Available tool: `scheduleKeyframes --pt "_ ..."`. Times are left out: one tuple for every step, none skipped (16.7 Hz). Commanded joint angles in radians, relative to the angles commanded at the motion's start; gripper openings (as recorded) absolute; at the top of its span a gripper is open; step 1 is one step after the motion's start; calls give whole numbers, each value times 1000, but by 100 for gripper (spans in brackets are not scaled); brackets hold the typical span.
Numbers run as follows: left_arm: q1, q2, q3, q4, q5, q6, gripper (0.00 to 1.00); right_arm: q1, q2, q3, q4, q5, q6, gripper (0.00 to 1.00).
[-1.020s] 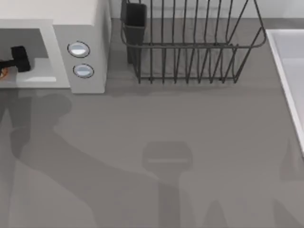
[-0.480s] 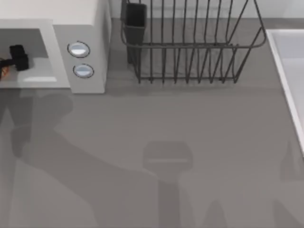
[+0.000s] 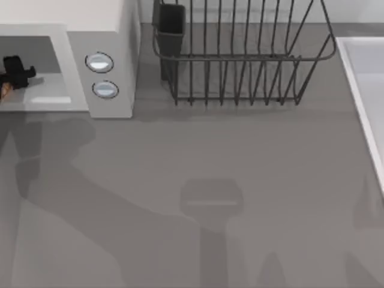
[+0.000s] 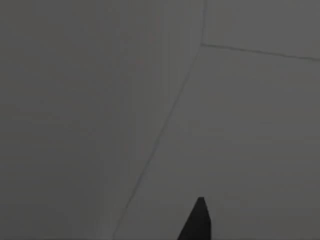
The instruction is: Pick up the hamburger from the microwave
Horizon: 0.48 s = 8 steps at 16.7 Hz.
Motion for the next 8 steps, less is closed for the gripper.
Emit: scheduleKeyframes --pt "0 -24 2 -24 0 0 0 0 0 0 0 0 0 100" --pt "0 -56 6 -58 -1 0 0 0 0 0 0 0 0 100" --pt "0 -92 10 -100 -1 1 0 0 0 0 0 0 0 100" --pt "0 -129 14 -148 -2 1 0 0 0 0 0 0 0 100" --pt "0 -168 19 -196 -2 1 0 0 0 0 0 0 0 100" --pt "0 -204 23 -236 -3 1 0 0 0 0 0 0 0 100" --pt "0 -232 28 -265 -3 1 0 0 0 0 0 0 0 100" --pt "0 -250 31 -283 -3 2 0 0 0 0 0 0 0 100"
